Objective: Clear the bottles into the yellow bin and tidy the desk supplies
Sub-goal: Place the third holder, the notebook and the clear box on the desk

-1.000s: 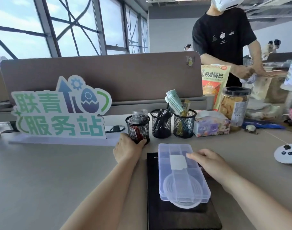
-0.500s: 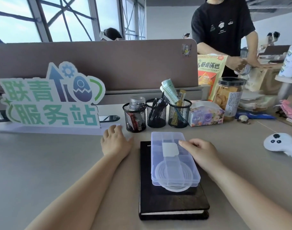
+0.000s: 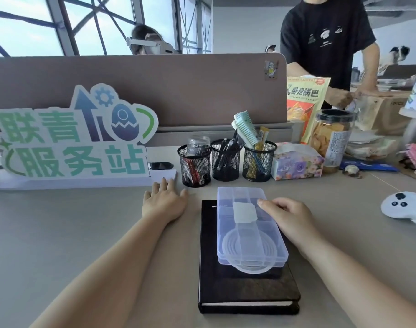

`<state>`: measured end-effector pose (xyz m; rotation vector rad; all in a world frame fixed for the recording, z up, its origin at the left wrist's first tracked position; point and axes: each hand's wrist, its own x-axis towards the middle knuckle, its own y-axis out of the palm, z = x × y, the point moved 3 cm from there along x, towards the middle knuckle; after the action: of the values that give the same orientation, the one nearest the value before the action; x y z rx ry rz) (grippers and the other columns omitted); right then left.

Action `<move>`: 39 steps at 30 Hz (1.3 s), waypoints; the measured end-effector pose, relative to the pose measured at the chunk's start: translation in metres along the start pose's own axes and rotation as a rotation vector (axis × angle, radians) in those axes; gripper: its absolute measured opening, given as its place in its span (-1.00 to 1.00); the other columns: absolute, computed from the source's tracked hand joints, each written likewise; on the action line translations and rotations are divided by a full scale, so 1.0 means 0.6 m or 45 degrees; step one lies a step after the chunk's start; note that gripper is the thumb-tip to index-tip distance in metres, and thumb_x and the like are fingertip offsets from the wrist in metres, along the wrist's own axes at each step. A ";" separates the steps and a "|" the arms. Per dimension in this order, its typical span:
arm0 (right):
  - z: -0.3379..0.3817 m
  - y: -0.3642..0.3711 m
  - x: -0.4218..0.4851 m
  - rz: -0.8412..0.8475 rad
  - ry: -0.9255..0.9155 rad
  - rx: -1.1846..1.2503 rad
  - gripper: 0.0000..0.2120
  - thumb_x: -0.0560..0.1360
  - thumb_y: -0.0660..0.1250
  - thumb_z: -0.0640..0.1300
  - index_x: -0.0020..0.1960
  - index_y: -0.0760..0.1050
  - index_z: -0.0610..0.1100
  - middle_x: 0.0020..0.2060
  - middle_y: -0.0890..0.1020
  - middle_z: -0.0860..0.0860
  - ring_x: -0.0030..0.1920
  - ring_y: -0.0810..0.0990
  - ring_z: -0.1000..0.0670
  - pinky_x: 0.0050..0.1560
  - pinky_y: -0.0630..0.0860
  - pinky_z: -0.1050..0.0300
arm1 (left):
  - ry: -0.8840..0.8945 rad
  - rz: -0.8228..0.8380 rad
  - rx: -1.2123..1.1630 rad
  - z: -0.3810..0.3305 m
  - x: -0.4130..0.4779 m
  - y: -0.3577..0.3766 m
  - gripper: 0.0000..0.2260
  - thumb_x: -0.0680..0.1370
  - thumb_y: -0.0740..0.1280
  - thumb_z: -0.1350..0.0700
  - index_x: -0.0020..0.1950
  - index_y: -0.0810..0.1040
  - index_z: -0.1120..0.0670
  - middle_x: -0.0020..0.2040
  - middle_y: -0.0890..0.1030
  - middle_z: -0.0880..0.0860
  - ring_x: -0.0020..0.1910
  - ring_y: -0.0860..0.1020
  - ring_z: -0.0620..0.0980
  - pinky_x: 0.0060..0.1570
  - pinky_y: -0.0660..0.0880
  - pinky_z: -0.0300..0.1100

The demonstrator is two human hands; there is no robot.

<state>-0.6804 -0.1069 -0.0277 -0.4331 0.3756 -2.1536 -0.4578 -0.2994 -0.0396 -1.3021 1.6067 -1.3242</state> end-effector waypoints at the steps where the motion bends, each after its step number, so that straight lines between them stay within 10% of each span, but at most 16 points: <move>1: 0.001 -0.001 -0.001 0.005 0.002 0.007 -0.62 0.39 0.37 0.21 -0.22 0.60 -0.13 -0.28 0.65 -0.04 -0.16 0.61 -0.06 -0.11 0.50 0.03 | 0.007 -0.038 -0.053 0.000 -0.004 -0.004 -0.42 0.59 -0.05 -0.19 0.55 0.01 0.04 0.57 0.01 0.05 0.54 -0.02 0.03 0.48 -0.02 0.03; 11: 0.009 -0.023 -0.002 -0.028 0.104 0.210 -0.78 0.41 0.46 0.02 -0.21 0.62 -0.14 -0.30 0.64 0.00 -0.25 0.55 0.02 -0.22 0.43 0.15 | 0.218 0.072 -0.726 -0.046 -0.147 -0.020 -0.44 0.37 0.21 -0.38 0.29 0.44 -0.16 0.25 0.51 -0.08 0.24 0.47 -0.13 0.30 0.36 -0.08; 15: -0.002 -0.058 0.021 -0.181 0.228 0.357 -0.84 0.41 0.47 0.00 -0.17 0.60 -0.09 -0.21 0.65 -0.01 -0.13 0.61 -0.07 -0.10 0.54 0.08 | 0.373 0.309 -0.538 -0.072 -0.184 -0.024 -0.12 0.20 0.09 -0.55 0.47 0.21 -0.22 0.50 0.20 -0.16 0.46 0.20 -0.12 0.49 0.06 -0.03; 21: -0.039 -0.108 0.045 -0.179 0.458 0.477 -0.77 0.44 0.46 -0.12 0.06 0.62 -0.19 -0.11 0.67 -0.16 -0.07 0.64 -0.20 0.09 0.56 -0.23 | 0.239 0.262 -0.295 -0.096 -0.167 -0.018 -0.22 0.42 0.06 -0.48 0.54 0.00 -0.16 0.56 0.01 -0.13 0.52 0.07 -0.10 0.50 -0.10 -0.04; 32: -0.045 -0.182 0.064 -0.229 0.284 -0.761 -0.68 0.61 0.11 0.03 0.25 0.51 -0.04 0.19 0.58 -0.10 0.12 0.53 -0.17 0.06 0.47 0.03 | 0.244 0.256 -0.297 -0.157 -0.115 -0.001 -0.27 0.44 0.08 -0.44 0.54 0.05 -0.17 0.56 0.02 -0.11 0.52 0.09 -0.05 0.49 -0.05 0.01; 39: -0.025 -0.147 0.067 -0.060 0.152 -1.039 -0.65 0.57 0.14 0.06 0.24 0.49 -0.07 0.22 0.53 -0.08 0.18 0.49 -0.17 0.08 0.45 0.03 | 0.284 0.270 -0.260 -0.206 -0.107 0.016 -0.26 0.42 0.04 -0.48 0.53 0.04 -0.21 0.56 0.00 -0.11 0.53 0.02 -0.05 0.47 -0.14 0.06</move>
<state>-0.7718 -0.0881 0.0023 -0.7612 1.3340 -1.9979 -0.5567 -0.2024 -0.0231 -1.0908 2.0188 -1.2336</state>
